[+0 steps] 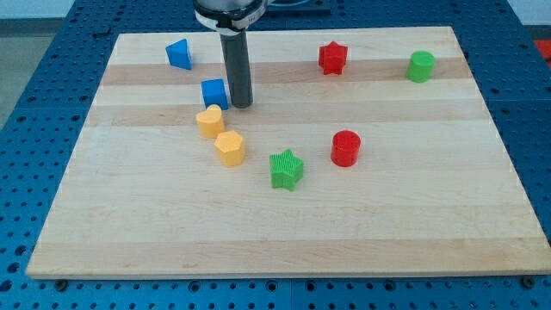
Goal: Move the green circle slightly down
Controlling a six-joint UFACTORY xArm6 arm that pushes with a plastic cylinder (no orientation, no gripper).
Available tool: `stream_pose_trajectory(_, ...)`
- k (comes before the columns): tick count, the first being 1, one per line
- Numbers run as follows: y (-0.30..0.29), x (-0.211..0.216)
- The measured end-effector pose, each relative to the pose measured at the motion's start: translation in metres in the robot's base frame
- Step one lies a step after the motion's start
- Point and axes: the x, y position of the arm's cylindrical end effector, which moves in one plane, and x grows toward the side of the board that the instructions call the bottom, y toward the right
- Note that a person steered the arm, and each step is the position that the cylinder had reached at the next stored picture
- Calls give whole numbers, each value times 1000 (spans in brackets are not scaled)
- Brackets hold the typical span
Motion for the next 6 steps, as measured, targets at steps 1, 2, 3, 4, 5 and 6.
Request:
stream_pose_trajectory(1, -8, 0)
stream_pose_trajectory(2, -16, 0)
stream_pose_trajectory(3, -15, 0)
stream_pose_trajectory(4, -1, 0)
stream_pose_trajectory(5, 10, 0)
stream_pose_trajectory(6, 17, 0)
